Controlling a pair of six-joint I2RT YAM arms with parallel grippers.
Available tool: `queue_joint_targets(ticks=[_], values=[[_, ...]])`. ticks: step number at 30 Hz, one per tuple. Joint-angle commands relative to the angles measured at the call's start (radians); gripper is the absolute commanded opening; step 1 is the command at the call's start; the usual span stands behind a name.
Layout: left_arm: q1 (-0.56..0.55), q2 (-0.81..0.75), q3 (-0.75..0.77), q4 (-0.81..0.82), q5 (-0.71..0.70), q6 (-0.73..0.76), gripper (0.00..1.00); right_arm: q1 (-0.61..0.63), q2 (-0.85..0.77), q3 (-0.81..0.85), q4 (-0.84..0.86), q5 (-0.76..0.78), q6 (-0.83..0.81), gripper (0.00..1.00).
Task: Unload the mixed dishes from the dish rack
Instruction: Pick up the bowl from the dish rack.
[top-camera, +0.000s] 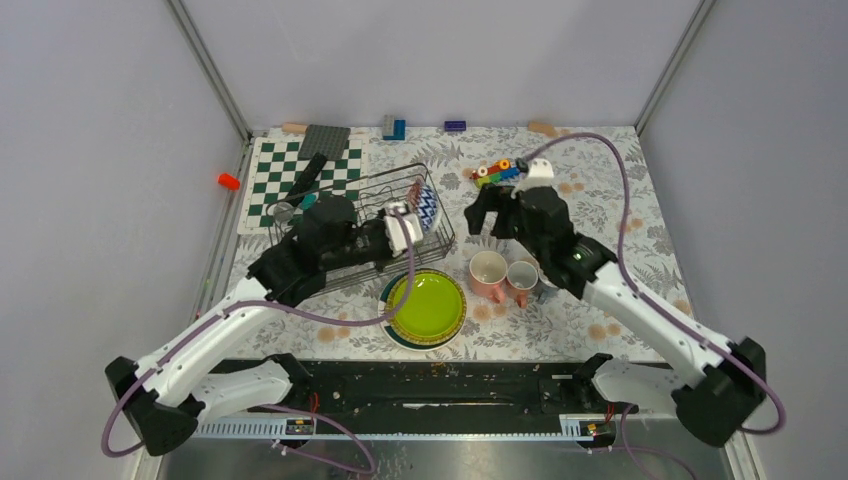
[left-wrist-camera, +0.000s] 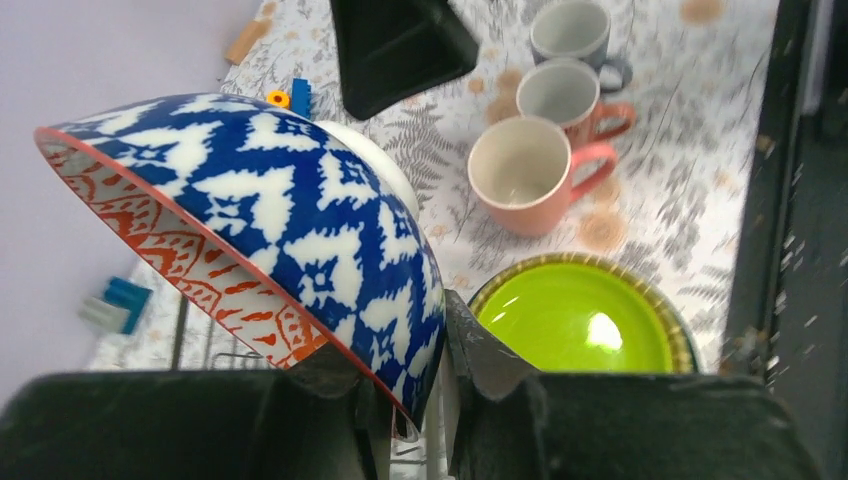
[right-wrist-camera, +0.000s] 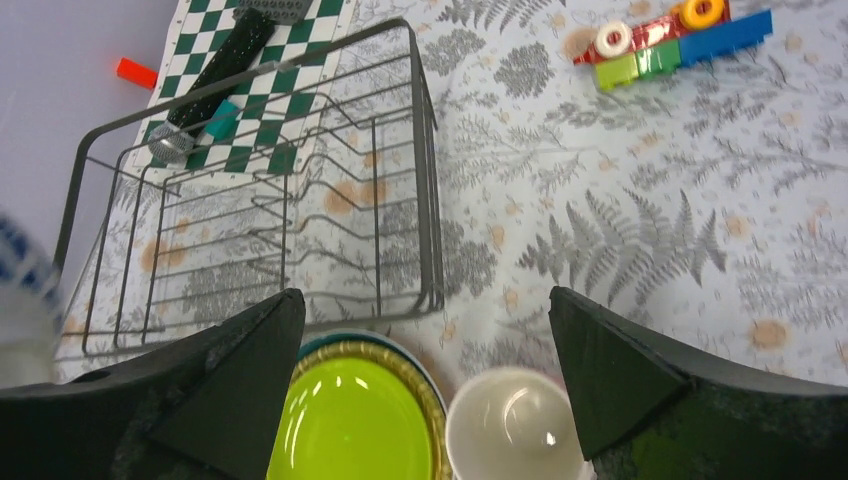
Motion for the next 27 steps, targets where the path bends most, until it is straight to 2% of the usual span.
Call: queue_joint_targets(ticks=[1, 6, 12, 18, 23, 27], values=[[-0.062, 0.061, 0.089, -0.129, -0.102, 0.391, 0.0, 0.006, -0.178, -0.122, 0.022, 0.007, 0.054, 1.0], [-0.163, 0.113, 0.089, -0.272, -0.195, 0.673, 0.0, 0.005, -0.316, -0.18, -0.069, -0.135, 0.125, 1.0], [-0.268, 0.126, 0.042, -0.327, -0.281, 0.881, 0.0, 0.006, -0.291, -0.127, -0.167, -0.361, 0.166, 0.95], [-0.321, 0.181, 0.045, -0.332, -0.366, 0.895, 0.0, 0.005, -0.189, -0.065, -0.208, -0.431, 0.177, 0.91], [-0.372, 0.237, 0.037, -0.339, -0.499, 0.884, 0.0, 0.005, -0.176, -0.062, -0.209, -0.423, 0.176, 0.91], [-0.395, 0.265, 0.048, -0.342, -0.536, 0.874, 0.0, 0.006, -0.181, -0.062, -0.213, -0.401, 0.175, 0.91]])
